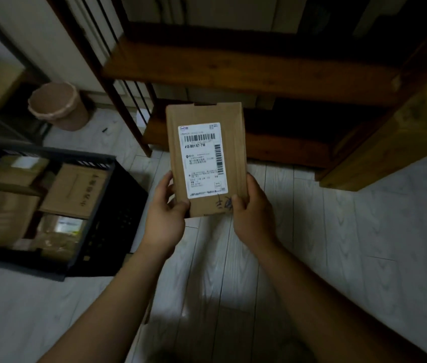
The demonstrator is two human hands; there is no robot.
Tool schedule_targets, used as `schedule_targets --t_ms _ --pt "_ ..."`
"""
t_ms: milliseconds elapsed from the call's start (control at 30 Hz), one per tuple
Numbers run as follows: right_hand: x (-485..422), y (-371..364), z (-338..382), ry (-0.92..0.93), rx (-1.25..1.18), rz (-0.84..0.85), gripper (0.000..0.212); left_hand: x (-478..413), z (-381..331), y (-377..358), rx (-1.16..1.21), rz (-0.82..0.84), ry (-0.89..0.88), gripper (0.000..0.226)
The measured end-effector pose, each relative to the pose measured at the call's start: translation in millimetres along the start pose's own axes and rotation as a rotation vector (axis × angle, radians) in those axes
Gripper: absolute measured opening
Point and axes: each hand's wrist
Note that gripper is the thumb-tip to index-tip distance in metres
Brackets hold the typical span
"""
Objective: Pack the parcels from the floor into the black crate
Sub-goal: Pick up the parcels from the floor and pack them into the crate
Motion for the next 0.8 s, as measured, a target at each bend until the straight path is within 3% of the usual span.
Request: schedule_targets --t_ms 267,400,600,733,800 --pt "76 130 218 -0.062 -0.077 0.070 0.057 87 -237 95 -0.092 0.072 -0.003 0.060" --pt "127 177 301 -0.158 -0.262 0.093 0.059 140 -313 136 -0.125 0.092 -0.003 0.062" --pt "167 233 353 -0.188 -0.454 0.235 0.055 192 -375 180 -0.143 0.095 0.011 0.070" --pt "190 261 369 -0.153 -0.375 0.353 0.057 204 -415 216 -0.063 -0.084 -0.034 0.093" --pt "202 269 381 -0.135 -0.368 0.366 0.057 213 -432 232 -0.090 -0.152 -0.079 0.092"
Point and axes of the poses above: each hand's wrist, its own x-axis away from the middle knuckle, its own y-axis out of the back of the hand, z = x × y, and after that the axes turned 9 degrees about -z, right-handed
